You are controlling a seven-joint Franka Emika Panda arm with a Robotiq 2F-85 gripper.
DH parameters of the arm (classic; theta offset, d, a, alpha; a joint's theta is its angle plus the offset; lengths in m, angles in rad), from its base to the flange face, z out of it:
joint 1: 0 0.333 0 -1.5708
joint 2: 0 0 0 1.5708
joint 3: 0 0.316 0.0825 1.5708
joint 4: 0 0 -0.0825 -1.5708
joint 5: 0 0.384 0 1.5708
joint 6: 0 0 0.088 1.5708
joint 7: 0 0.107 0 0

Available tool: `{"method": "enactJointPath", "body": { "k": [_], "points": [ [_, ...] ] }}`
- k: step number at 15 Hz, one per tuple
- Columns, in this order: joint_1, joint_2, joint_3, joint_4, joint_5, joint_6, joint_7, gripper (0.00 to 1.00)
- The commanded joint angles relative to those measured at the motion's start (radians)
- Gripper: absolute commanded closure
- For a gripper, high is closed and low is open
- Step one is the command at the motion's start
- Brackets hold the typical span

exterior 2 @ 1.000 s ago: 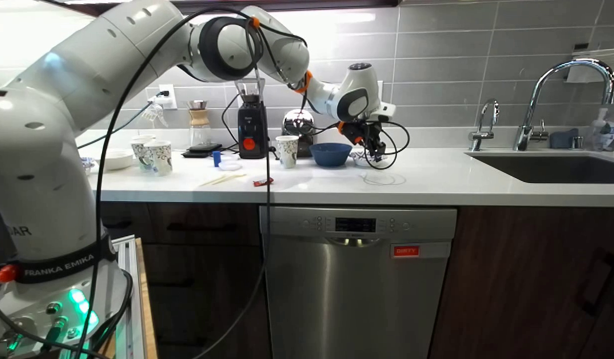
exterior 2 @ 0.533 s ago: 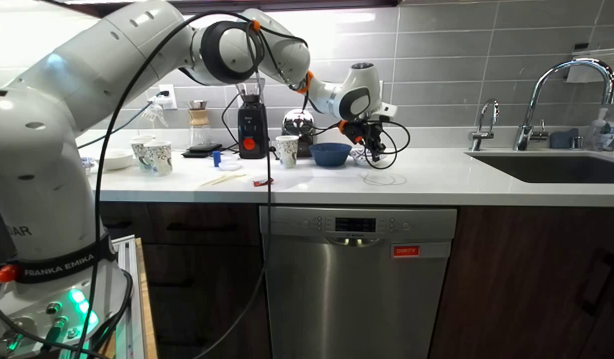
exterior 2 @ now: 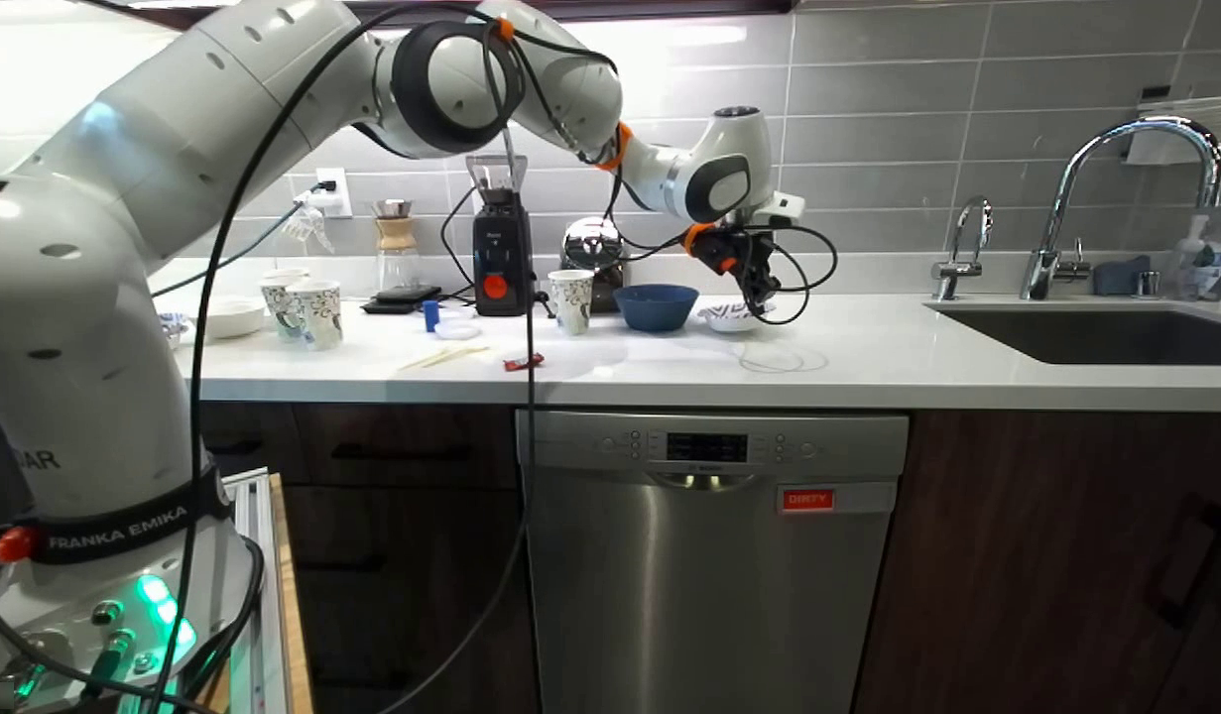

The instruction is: Move the black and white bowl forwards.

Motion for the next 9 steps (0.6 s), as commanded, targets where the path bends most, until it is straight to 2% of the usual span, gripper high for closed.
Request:
{"method": "enactJointPath", "body": {
  "k": [1,5,9],
  "points": [
    [-0.061,-0.118,0.037,-0.162,0.003,0.008,-0.112,0.99],
    [-0.176,-0.229,0.137,-0.348,0.076,0.038,-0.334,0.99],
    [-0.317,-0.319,0.247,-0.500,0.197,0.004,-0.595,0.99]
  ]
}}
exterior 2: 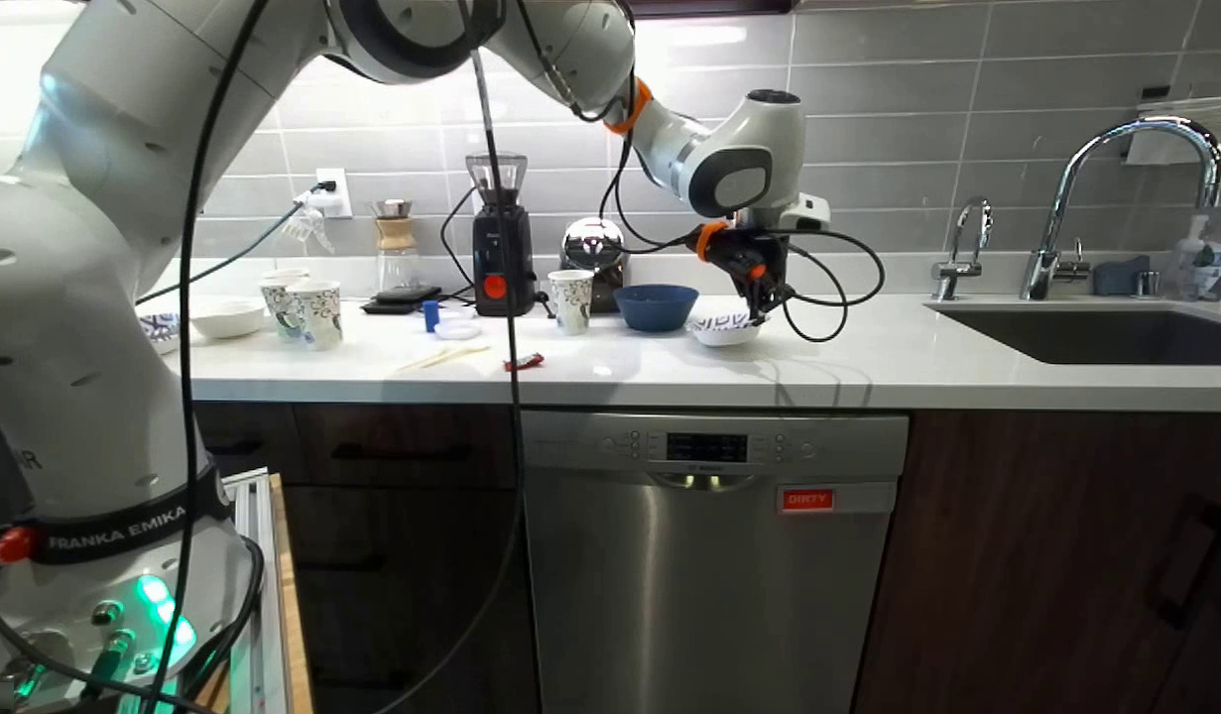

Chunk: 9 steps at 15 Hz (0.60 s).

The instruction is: Move the black and white bowl forwards.

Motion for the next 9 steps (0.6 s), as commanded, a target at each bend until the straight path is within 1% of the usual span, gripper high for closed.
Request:
{"method": "enactJointPath", "body": {
  "k": [1,4,5,9],
  "points": [
    [-0.127,-0.130,0.107,-0.198,0.125,-0.023,-0.246,0.99],
    [-0.187,-0.172,0.145,-0.253,0.198,-0.107,-0.411,0.99],
    [-0.196,-0.187,0.144,-0.268,0.212,-0.144,-0.456,0.99],
    [-0.181,-0.231,0.091,-0.306,0.213,-0.255,-0.554,0.99]
  ]
}}
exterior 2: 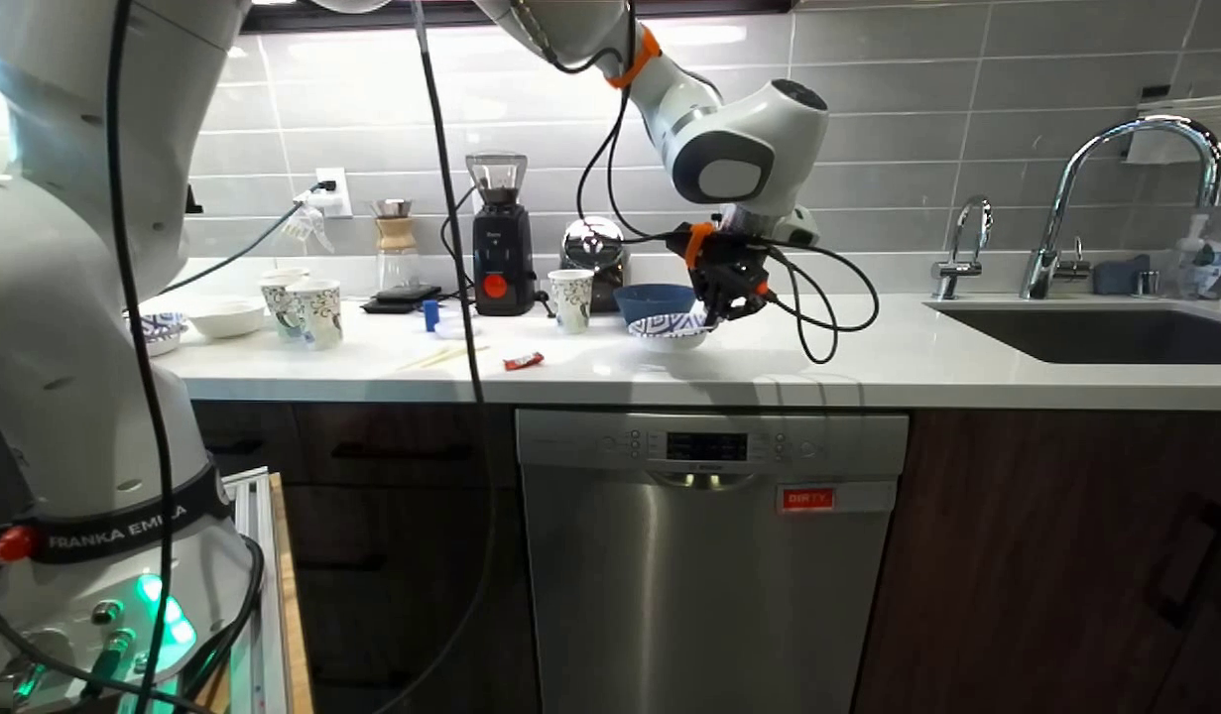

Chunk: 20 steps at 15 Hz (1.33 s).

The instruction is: Move the black and white bowl forwards.

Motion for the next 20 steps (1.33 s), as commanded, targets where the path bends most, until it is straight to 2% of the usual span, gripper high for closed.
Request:
{"method": "enactJointPath", "body": {
  "k": [1,6,11,12,13,18,20],
  "points": [
    [0.010,-0.069,-0.040,-0.072,0.025,-0.078,-0.089,0.99],
    [0.051,-0.070,-0.091,-0.079,0.005,-0.085,-0.118,0.99],
    [0.090,-0.055,-0.114,-0.070,-0.010,-0.071,-0.107,0.99],
    [0.095,-0.054,-0.117,-0.065,-0.009,-0.072,-0.104,0.72],
    [0.096,-0.055,-0.117,-0.060,-0.001,-0.074,-0.103,0.71],
    [0.087,-0.076,-0.126,-0.010,0.014,-0.032,-0.103,0.38],
    [0.095,-0.124,-0.131,0.001,-0.001,-0.048,-0.084,0.24]
  ]
}}
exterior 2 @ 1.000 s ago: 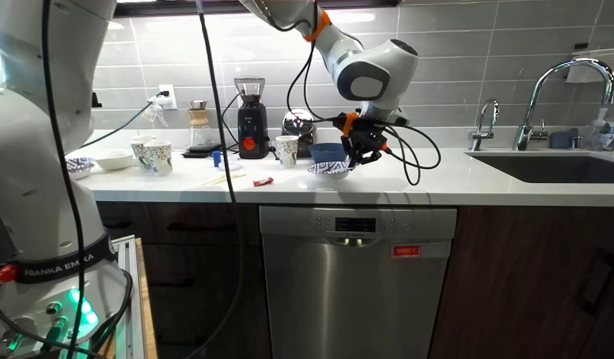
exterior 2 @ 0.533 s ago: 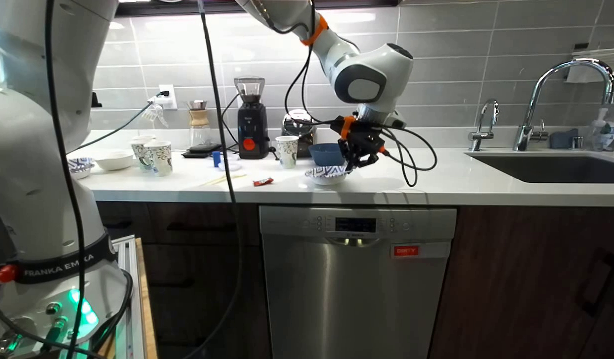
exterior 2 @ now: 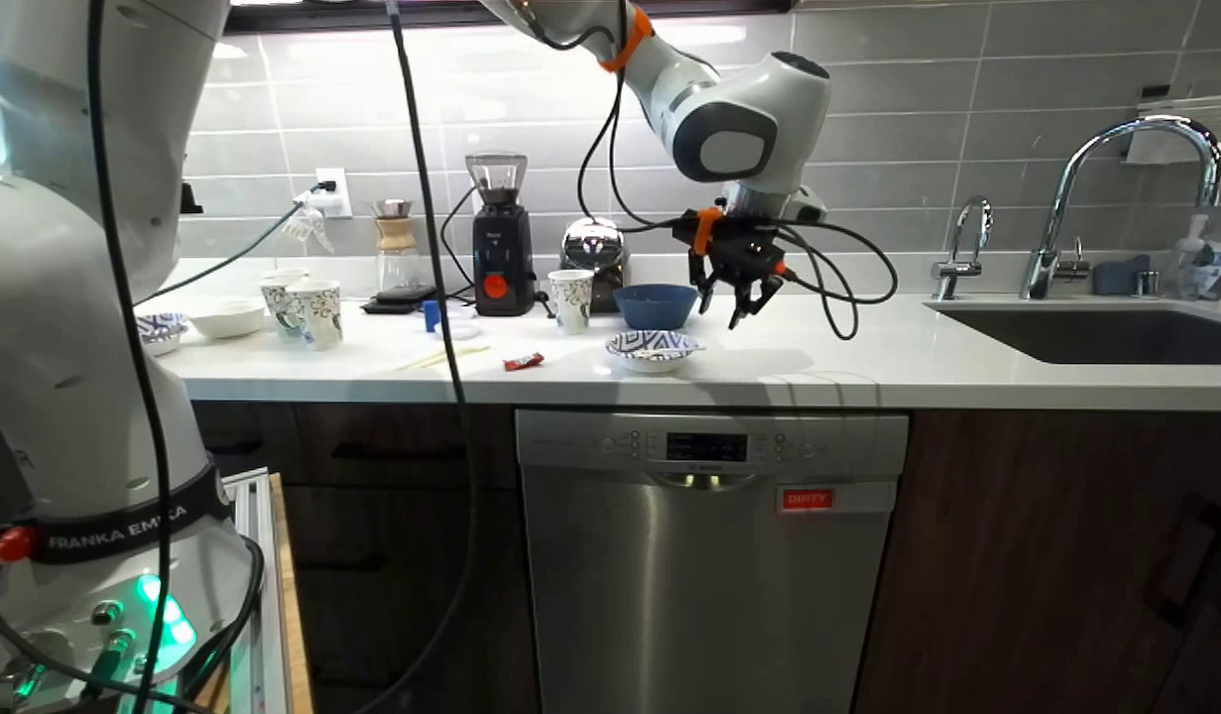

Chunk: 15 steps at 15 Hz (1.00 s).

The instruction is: Move the black and white bowl forwards.

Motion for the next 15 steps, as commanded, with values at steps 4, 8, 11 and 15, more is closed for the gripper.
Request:
{"method": "enactJointPath", "body": {
  "k": [4,8,11,15],
  "points": [
    [0.117,-0.265,-0.063,-0.107,-0.125,0.021,0.259,0.01],
    [0.211,-0.479,-0.094,-0.278,-0.336,0.094,0.522,0.00],
    [0.240,-0.629,-0.092,-0.414,-0.441,0.116,0.756,0.00],
    [0.242,-0.642,-0.086,-0.401,-0.468,0.074,0.850,0.00]
  ]
}}
